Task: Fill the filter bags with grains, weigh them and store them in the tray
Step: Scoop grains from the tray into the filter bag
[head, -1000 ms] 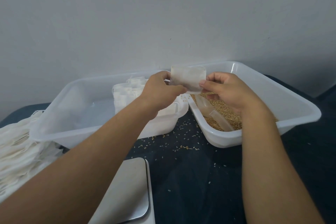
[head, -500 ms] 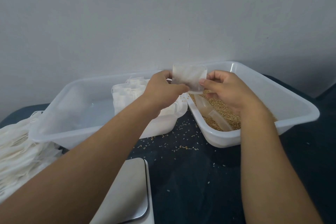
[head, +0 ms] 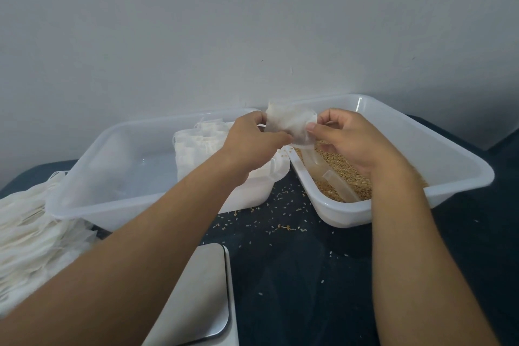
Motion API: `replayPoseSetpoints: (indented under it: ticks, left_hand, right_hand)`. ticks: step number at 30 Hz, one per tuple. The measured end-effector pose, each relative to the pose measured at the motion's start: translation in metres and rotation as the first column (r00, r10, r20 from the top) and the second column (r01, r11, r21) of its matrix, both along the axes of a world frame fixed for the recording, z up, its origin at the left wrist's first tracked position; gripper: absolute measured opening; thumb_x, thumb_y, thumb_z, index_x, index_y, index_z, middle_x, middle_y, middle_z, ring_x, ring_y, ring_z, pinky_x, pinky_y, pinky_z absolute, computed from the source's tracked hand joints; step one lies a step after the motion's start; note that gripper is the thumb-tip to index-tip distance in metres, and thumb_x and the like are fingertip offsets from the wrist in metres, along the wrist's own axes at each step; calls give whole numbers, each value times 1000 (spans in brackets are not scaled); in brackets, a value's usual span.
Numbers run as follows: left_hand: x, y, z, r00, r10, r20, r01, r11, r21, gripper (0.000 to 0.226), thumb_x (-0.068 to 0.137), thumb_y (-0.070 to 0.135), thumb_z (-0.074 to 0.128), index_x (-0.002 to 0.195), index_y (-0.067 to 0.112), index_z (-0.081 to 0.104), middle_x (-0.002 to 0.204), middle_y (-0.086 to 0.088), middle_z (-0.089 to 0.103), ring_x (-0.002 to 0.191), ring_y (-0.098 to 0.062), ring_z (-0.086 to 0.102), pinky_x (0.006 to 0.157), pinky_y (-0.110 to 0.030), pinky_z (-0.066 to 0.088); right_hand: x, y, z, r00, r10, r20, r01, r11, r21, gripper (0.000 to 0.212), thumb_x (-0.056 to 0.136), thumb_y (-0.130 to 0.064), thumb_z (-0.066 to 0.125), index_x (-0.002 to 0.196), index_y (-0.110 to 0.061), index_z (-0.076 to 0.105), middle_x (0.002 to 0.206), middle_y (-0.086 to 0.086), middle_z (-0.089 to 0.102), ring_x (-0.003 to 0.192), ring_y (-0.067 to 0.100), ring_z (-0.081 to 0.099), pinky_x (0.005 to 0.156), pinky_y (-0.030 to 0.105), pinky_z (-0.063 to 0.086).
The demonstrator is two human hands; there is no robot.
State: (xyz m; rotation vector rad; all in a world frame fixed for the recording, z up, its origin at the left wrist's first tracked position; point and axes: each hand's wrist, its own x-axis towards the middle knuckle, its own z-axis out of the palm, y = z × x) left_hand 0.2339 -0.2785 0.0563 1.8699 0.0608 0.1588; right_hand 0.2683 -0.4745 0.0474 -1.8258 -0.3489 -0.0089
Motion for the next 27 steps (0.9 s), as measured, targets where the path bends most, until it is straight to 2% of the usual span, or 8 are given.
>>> replayPoseSetpoints:
  ticks: [4,6,9,14,17,19,23,27]
  left_hand:
    - [-1,0,-3,1000,-3,3,3,1000,-12,26,81,17,81,103,18,68,96,-6,75,81,-17,68,83,-36,59]
    - [-3,2,-6,1000,-16,5,16,1000,-25,26,82,17,81,105,19,69,92,-4,76,79,-15,70,88,-39,60]
    - [-11,4,-12,998,-61,-13,61,996,-59,32,80,20,82,110,17,69,97,-6,77,84,-17,73,91,-42,61]
    - [-35,11,-21,986,-165,-8,163,980,-113,25,84,21,82,107,18,72,103,-7,76,94,-13,71,92,-37,59]
    - [-54,21,-22,989,-143,39,147,980,-132,34,85,21,83,116,17,69,102,-2,77,94,-9,72,86,-30,56]
    - [-67,32,-19,987,-130,95,141,982,-122,41,81,29,83,118,21,67,101,3,77,96,-10,72,84,-25,55]
    - [-90,52,-15,964,-172,203,202,969,-139,39,83,30,77,120,23,66,106,2,77,102,-15,72,86,-24,55]
    - [-105,67,-22,968,-94,231,150,960,-236,11,88,31,72,89,20,71,89,-2,69,86,-17,62,88,-40,48]
  right_hand:
    - [1,-1,-1,1000,0,29,0,1000,-19,22,95,-29,74,74,-35,70,100,11,75,92,18,67,98,52,56]
    - [1,-1,0,997,1,73,0,1000,-21,22,95,-29,73,75,-35,70,88,0,72,84,13,64,93,49,57]
    - [-2,2,9,980,6,199,-3,1000,-14,15,95,-27,74,81,-31,70,78,-11,71,73,5,62,77,33,55]
    - [-20,12,31,917,55,395,-21,996,-91,9,93,-26,76,89,-31,70,85,-14,75,80,0,68,74,13,51]
    - [-37,22,44,884,126,450,-67,987,-144,10,92,-23,78,89,-30,72,87,-15,74,85,1,69,78,17,53]
    - [-49,29,52,871,183,456,-109,977,-183,8,92,-23,78,91,-29,73,90,-12,75,87,3,70,80,19,55]
    - [-69,44,61,842,325,430,-181,922,-343,11,92,-21,77,94,-31,74,90,-17,74,86,1,69,76,12,52]
    - [-83,67,61,825,424,374,-236,859,-454,7,91,-23,78,96,-27,76,89,-14,74,84,6,68,78,20,54]
